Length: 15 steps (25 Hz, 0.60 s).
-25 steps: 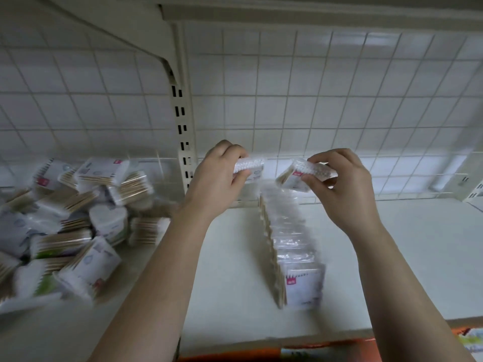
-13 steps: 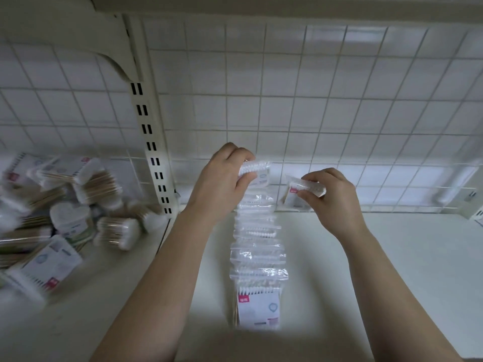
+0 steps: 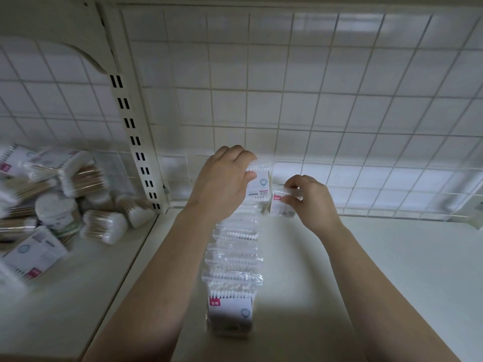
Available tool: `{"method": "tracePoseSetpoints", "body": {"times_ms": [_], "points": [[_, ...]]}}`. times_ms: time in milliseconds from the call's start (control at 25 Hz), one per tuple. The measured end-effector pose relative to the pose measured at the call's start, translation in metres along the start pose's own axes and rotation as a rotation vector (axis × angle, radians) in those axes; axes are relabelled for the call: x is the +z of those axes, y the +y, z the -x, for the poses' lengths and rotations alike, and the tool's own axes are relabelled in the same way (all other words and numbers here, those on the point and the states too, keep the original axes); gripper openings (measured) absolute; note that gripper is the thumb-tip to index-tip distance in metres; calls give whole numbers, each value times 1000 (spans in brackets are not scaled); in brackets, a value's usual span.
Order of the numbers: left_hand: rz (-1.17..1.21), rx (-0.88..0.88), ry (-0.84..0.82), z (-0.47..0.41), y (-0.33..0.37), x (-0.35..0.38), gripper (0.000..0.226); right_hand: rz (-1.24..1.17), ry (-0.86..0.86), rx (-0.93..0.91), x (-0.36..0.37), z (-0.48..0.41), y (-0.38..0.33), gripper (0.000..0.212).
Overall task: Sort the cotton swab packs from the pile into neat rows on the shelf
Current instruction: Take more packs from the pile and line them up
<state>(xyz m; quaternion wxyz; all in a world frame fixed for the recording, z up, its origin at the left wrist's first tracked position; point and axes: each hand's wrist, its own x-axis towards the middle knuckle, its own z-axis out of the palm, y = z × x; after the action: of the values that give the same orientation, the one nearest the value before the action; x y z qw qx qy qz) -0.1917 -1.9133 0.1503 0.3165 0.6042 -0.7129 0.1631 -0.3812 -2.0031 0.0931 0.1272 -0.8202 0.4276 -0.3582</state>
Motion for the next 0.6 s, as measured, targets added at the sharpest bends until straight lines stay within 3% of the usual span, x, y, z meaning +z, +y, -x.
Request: {"method": "tracePoseSetpoints", "body": {"times_ms": [200,600], "points": [[-140,-19,28,0,1,-4,21,41,-10,-65,15,1,5,13],[-121,-75,30,12,1,-16,22,90,61,-34,30,-4,4,20]]}}
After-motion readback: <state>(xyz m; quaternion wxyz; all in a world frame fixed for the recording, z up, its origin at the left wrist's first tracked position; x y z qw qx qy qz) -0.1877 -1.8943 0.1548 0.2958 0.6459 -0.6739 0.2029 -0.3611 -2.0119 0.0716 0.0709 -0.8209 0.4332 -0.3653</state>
